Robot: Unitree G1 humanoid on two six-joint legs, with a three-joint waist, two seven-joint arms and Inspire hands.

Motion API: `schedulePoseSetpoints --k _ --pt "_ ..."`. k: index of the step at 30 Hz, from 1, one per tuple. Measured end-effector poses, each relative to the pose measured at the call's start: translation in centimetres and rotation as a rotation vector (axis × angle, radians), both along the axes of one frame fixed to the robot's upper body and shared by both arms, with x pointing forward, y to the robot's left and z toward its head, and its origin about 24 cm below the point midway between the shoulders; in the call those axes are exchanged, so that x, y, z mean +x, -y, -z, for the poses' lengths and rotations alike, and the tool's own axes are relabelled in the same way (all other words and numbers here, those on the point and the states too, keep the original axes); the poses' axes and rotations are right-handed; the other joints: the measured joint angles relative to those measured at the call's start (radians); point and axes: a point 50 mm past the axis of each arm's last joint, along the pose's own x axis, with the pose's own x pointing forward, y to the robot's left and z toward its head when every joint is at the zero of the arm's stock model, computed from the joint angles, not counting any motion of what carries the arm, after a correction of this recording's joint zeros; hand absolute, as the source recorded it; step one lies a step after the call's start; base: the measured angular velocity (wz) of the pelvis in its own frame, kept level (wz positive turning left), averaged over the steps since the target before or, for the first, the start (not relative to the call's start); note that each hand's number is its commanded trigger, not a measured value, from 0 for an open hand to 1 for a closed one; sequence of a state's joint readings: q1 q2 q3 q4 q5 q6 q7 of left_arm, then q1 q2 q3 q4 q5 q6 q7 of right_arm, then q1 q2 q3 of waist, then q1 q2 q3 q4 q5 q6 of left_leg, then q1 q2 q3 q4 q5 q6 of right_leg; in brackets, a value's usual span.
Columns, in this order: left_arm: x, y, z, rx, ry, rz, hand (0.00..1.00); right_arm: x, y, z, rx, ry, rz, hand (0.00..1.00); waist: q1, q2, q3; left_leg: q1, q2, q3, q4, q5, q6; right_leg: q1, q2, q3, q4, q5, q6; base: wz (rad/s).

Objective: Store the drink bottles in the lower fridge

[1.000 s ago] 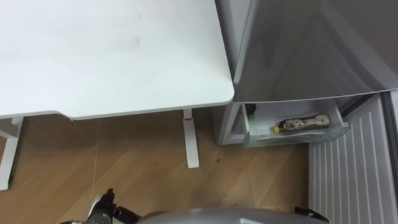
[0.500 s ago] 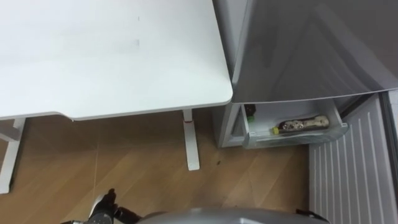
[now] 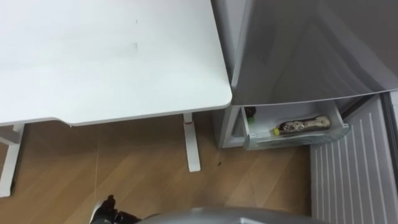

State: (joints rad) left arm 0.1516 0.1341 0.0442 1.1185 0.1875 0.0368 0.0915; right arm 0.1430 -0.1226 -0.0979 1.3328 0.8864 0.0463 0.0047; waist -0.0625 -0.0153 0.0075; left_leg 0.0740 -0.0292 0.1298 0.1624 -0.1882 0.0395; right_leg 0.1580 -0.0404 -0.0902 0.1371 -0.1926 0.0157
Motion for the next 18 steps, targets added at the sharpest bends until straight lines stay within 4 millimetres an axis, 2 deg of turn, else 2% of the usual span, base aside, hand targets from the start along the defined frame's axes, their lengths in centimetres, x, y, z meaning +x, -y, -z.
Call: schedulePoseSetpoints --k 3,8,11,15,18 --pt "-0.2 0.0 0.0 0.004 -0.004 -0.002 0.00 -0.1 0.2 0.0 0.011 0.036 0.148 0.00 -0.016 0.002 -0.0013 0.002 0.000 -0.001 0.005 -0.002 0.000 -0.001 0.000 0.000 0.000 0.000 0.000 0.00" --pt "-1.0 -0.1 0.1 0.004 -0.019 -0.014 0.00 -0.5 0.4 -0.1 0.039 0.095 0.377 0.00 -0.021 0.005 -0.0038 0.007 0.003 0.001 0.008 -0.002 0.000 -0.002 0.001 0.001 0.011 0.000 0.000 -0.02" --pt "-1.3 -0.3 0.0 0.007 -0.025 -0.021 0.00 -0.3 0.6 -0.2 0.041 0.125 0.451 0.00 -0.023 0.005 -0.0040 0.003 0.003 0.001 0.017 -0.003 0.001 -0.004 0.000 -0.001 0.014 0.000 0.000 0.00" --pt "-1.4 -0.6 0.0 0.015 -0.030 -0.017 0.00 0.7 0.9 -0.2 0.048 0.181 0.568 0.00 -0.023 0.007 -0.0076 -0.065 0.006 -0.018 0.088 -0.022 0.006 -0.034 0.001 -0.021 0.024 -0.002 0.000 0.15" --pt "-1.4 -0.8 -0.1 0.021 -0.032 -0.015 0.00 2.4 1.3 -0.4 0.051 0.234 0.595 0.00 -0.021 0.016 -0.0087 -0.115 0.007 -0.030 0.134 -0.029 0.013 -0.072 -0.001 -0.034 0.051 -0.008 0.002 0.16"
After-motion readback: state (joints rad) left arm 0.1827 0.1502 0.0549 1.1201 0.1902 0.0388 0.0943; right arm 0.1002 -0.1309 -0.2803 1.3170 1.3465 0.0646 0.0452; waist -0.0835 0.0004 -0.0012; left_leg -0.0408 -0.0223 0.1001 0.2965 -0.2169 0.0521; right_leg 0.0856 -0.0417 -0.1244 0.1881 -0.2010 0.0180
